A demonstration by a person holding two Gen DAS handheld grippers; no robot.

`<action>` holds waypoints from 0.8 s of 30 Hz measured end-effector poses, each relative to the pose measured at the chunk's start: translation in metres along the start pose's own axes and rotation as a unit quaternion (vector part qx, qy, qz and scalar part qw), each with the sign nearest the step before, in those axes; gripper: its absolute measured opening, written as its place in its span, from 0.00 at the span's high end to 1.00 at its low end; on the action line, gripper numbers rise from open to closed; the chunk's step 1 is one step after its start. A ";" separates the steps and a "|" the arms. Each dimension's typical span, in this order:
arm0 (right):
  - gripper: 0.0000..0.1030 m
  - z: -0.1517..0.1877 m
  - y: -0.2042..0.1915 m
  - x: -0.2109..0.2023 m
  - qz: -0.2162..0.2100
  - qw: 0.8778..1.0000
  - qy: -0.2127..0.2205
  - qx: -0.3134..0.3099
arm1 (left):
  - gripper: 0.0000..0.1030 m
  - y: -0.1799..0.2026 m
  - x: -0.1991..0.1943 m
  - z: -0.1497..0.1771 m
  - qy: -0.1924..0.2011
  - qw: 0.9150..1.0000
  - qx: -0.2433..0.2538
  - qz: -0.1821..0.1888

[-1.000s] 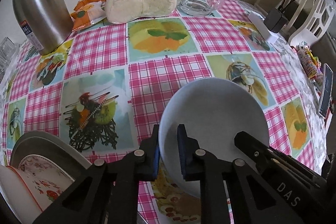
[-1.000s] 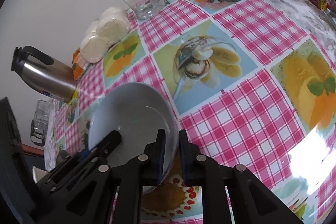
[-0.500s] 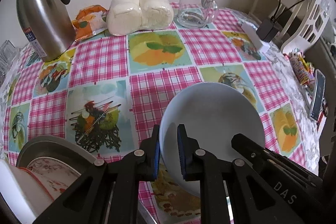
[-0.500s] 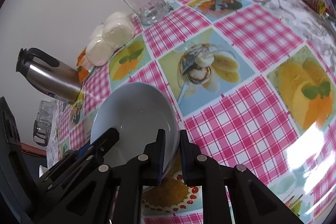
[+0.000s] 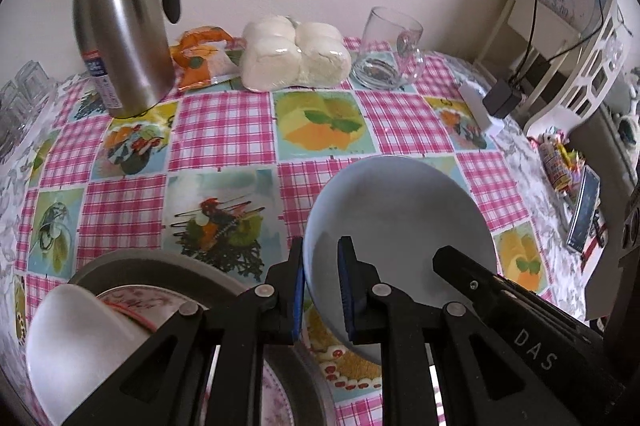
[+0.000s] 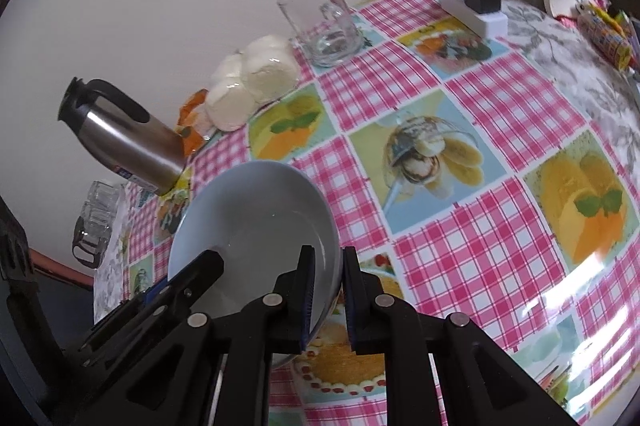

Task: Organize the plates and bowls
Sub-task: 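Carry the white round bowl with both tools back to the basin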

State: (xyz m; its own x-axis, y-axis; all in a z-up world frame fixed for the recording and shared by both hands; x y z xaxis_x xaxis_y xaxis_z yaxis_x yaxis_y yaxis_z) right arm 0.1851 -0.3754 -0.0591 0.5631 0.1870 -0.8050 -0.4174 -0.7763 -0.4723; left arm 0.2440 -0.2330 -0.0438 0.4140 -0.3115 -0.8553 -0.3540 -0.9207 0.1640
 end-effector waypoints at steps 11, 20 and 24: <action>0.84 0.005 -0.046 -0.032 -0.027 0.998 0.031 -0.037 | 0.84 -0.031 -0.047 -0.005 0.045 0.998 -0.032 0.013; 0.84 0.015 -0.088 -0.055 -0.060 0.995 0.048 -0.068 | 0.84 -0.061 -0.086 -0.004 0.078 0.995 -0.055 0.012; 0.84 0.022 -0.108 -0.063 -0.069 0.993 0.051 -0.086 | 0.84 -0.074 -0.102 0.000 0.089 0.994 -0.065 0.005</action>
State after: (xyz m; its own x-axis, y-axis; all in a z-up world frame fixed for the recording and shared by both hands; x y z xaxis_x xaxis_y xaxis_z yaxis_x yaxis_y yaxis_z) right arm 0.1788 -0.2901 0.0341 0.6797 0.2427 -0.6921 -0.2080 -0.8411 -0.4992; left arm 0.2284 -0.1331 0.0312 0.5571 -0.3460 -0.7549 -0.2524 -0.9366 0.2430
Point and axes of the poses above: each gripper's, at about its wrist camera, not at the fingertips, and x roughly the way its jaws point, y to its right, z to its underside, the point moved 4 cm from there along x, roughly the way its jaws point, and after that the axes turned 6 degrees about x, right-handed, at the moved point
